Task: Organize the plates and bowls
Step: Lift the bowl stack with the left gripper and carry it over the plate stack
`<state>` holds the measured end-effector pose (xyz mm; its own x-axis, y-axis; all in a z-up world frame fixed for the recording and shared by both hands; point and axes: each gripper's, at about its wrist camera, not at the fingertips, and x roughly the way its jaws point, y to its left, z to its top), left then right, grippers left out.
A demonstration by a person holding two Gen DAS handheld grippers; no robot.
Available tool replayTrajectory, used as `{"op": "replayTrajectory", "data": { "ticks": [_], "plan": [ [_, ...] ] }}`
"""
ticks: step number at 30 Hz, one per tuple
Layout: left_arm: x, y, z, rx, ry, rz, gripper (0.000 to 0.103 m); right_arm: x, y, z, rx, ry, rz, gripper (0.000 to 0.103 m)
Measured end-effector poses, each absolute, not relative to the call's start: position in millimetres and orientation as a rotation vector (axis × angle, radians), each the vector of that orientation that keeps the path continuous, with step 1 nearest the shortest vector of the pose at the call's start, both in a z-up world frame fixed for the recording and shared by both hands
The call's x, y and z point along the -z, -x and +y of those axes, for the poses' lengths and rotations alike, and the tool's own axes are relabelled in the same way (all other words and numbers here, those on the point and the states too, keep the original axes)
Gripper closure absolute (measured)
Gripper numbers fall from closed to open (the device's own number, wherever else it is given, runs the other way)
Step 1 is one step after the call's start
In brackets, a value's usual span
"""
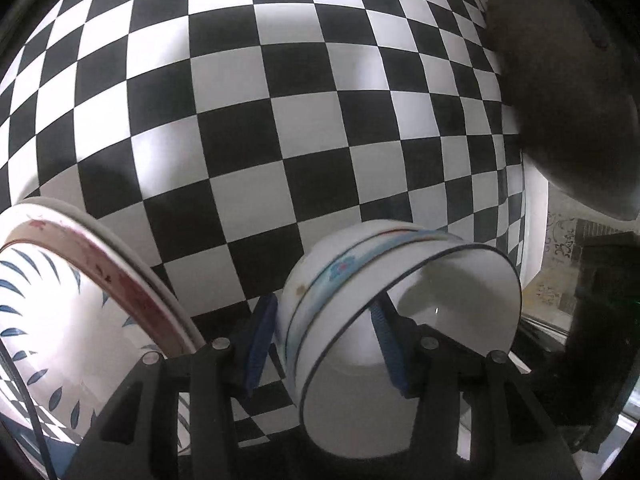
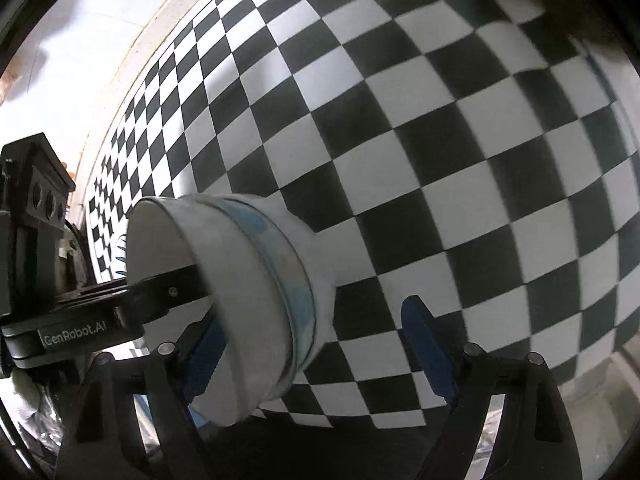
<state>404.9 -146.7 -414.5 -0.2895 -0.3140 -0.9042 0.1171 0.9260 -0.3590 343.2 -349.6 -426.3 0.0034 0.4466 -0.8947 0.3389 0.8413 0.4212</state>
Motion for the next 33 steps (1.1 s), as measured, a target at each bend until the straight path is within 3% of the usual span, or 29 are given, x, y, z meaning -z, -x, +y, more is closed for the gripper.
{"op": "replayTrajectory", "data": {
  "ticks": [7, 10, 14, 33],
  "plan": [
    [423.1, -411.3, -138.6, 0.464, 0.231, 1.842, 0.056, 450.9, -349.5, -345.6, -0.141, -0.794, 1.618, 0.020],
    [426.8, -413.5, -135.6, 0.484, 0.264, 1.851, 0.055, 460.4, -351.3, -343.0, -0.148, -0.825, 1.638, 0.032],
    [427.9, -415.2, -134.8, 0.494, 0.290, 1.844, 0.055, 465.0, -353.5, -336.0, -0.196, -0.856, 1.641, 0.041],
    [403.1, -405.0, -127.2, 0.449, 0.289, 1.787, 0.057, 457.2, -355.7, -314.9, -0.254, -0.817, 1.640, 0.042]
  ]
}}
